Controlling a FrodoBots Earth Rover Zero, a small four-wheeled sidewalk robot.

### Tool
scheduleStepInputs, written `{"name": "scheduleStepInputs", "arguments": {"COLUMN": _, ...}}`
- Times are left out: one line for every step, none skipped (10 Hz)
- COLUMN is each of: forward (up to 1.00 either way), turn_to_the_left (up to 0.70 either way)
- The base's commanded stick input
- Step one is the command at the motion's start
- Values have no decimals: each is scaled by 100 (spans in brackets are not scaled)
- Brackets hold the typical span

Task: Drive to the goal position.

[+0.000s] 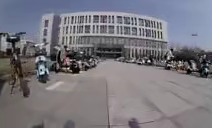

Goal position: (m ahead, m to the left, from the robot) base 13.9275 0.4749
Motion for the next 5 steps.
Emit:
{"name": "scheduleStepInputs", "arguments": {"forward": 100, "turn_to_the_left": -13}}
{"name": "scheduleStepInputs", "arguments": {"forward": 100, "turn_to_the_left": 0}}
{"name": "scheduleStepInputs", "arguments": {"forward": 100, "turn_to_the_left": 0}}
{"name": "scheduleStepInputs", "arguments": {"forward": 100, "turn_to_the_left": 0}}
{"name": "scheduleStepInputs", "arguments": {"forward": 100, "turn_to_the_left": -3}}
